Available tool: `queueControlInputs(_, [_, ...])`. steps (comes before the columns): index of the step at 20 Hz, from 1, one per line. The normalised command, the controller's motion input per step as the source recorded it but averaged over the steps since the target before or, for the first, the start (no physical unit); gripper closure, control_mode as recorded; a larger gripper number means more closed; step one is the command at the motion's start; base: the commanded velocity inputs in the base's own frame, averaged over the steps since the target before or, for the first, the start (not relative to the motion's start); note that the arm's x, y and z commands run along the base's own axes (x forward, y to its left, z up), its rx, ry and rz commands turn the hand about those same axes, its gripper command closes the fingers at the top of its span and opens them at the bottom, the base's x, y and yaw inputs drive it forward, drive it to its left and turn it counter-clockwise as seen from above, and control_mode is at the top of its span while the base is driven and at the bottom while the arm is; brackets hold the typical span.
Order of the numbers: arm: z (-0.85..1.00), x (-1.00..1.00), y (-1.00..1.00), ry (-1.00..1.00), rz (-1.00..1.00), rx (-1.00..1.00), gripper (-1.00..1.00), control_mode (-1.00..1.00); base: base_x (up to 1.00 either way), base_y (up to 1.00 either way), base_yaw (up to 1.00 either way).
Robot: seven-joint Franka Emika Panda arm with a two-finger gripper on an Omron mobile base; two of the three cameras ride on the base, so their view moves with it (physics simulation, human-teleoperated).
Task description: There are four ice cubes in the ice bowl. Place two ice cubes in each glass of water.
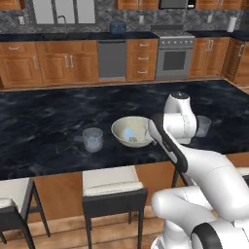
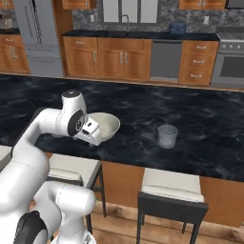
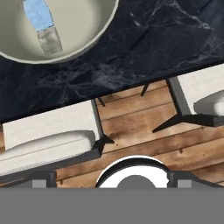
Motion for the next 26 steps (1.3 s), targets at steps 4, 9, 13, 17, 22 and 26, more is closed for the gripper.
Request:
queueControlInputs(4, [0.0,0.0,0.0,0.0,0.0,0.0,-1.0,1.0,0.0,-0.55,0.03])
queueControlInputs(9, [0.0,0.0,0.0,0.0,0.0,0.0,-1.0,1.0,0.0,-0.54,0.03])
queueControlInputs(13, [0.0,0.0,0.0,0.0,0.0,0.0,-1.0,1.0,0.0,-0.51,0.03])
queueControlInputs(17, [0.0,0.0,0.0,0.0,0.0,0.0,-1.0,1.0,0.0,-0.47,0.04])
queueControlInputs(22, [0.0,0.0,0.0,0.0,0.0,0.0,-1.0,1.0,0.0,-0.42,0.03])
queueControlInputs(26, [0.0,0.0,0.0,0.0,0.0,0.0,-1.0,1.0,0.01,-0.19,0.01])
